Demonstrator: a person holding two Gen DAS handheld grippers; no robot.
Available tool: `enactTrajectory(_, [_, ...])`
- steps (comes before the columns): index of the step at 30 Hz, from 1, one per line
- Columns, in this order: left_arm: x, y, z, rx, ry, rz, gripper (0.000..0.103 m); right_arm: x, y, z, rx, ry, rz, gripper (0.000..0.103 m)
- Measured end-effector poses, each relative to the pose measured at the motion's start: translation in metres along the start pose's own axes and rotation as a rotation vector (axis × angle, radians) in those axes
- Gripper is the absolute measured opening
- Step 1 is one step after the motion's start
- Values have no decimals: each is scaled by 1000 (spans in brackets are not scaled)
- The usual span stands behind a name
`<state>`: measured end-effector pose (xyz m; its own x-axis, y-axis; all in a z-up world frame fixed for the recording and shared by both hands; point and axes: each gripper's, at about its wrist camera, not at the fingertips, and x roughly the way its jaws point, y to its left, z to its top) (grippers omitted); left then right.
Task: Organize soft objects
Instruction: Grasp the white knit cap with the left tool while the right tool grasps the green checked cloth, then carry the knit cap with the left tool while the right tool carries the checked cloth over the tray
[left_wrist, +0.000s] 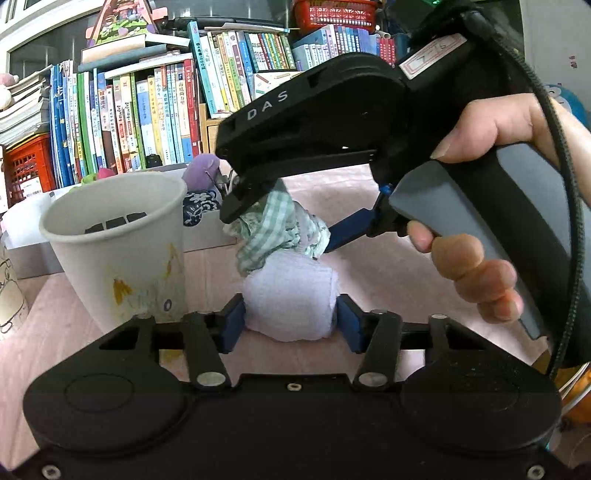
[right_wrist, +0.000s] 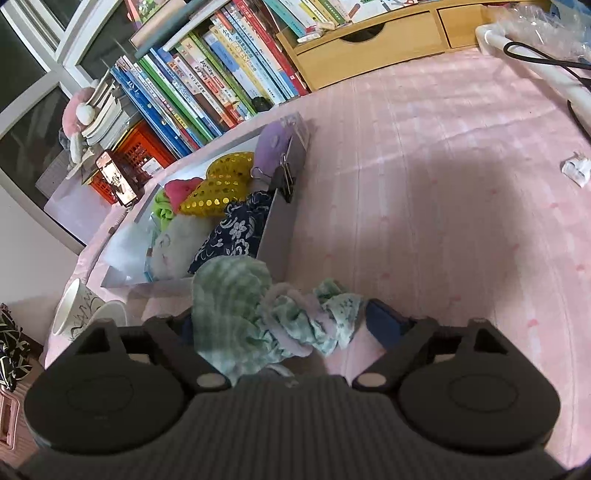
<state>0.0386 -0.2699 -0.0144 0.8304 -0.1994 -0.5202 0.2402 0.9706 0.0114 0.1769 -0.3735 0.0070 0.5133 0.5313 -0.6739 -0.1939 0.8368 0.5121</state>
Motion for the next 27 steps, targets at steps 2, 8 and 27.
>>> enactTrajectory(2, [0, 0, 1, 3, 0, -4, 46, -2, 1, 0, 2, -5, -6, 79])
enactTrajectory(8, [-3, 0, 3, 12, -5, -23, 42, -9, 1, -3, 14, -26, -20, 70])
enactTrajectory(27, [-47, 5, 16, 22, -55, -117, 41, -60, 7, -12, 37, -134, -45, 68])
